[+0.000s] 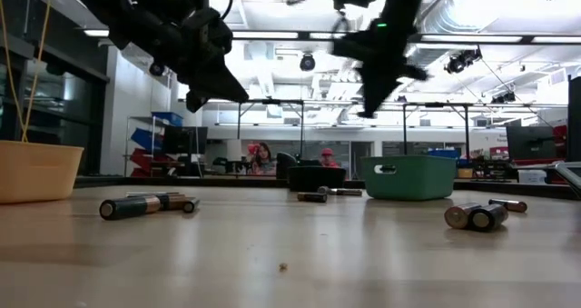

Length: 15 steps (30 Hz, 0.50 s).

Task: Sort batteries
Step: Put the silver battery into the green bin

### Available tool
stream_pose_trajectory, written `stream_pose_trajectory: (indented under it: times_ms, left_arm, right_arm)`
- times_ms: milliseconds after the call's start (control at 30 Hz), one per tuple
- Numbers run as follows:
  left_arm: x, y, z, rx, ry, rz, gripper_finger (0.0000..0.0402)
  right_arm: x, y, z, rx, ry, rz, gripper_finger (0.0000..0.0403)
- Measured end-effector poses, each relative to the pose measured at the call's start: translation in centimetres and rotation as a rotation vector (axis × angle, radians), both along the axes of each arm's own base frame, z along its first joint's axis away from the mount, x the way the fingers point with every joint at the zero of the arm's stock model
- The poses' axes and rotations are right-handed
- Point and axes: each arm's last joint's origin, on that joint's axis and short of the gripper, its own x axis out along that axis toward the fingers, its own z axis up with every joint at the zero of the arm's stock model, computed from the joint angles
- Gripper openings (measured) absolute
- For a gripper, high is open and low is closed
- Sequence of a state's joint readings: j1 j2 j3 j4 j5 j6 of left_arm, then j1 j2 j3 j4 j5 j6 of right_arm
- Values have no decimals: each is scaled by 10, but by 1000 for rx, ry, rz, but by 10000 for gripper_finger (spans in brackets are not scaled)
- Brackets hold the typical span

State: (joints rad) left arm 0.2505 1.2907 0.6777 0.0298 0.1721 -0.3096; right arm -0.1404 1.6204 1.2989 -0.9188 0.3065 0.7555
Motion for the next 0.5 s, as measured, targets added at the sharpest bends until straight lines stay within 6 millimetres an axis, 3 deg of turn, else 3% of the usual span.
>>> stream_pose_trajectory:
  times_ms: [100, 200, 367, 500]
  left_arm:
    - [-1, 4, 0, 11, 4, 31, 0]
    - [-2, 7, 0, 14, 4, 50, 0]
    - [-2, 9, 0, -5, 4, 73, 0]
    - [-2, 9, 0, -15, 4, 78, 0]
  right_arm:
    - [-30, -6, -8, 54, 91, -32, 8]
    - [-45, -10, -29, 161, 68, -36, 8]
    - [-50, -13, -50, 246, -19, -39, 43]
    - [-45, -16, -42, 209, -59, 6, 99]
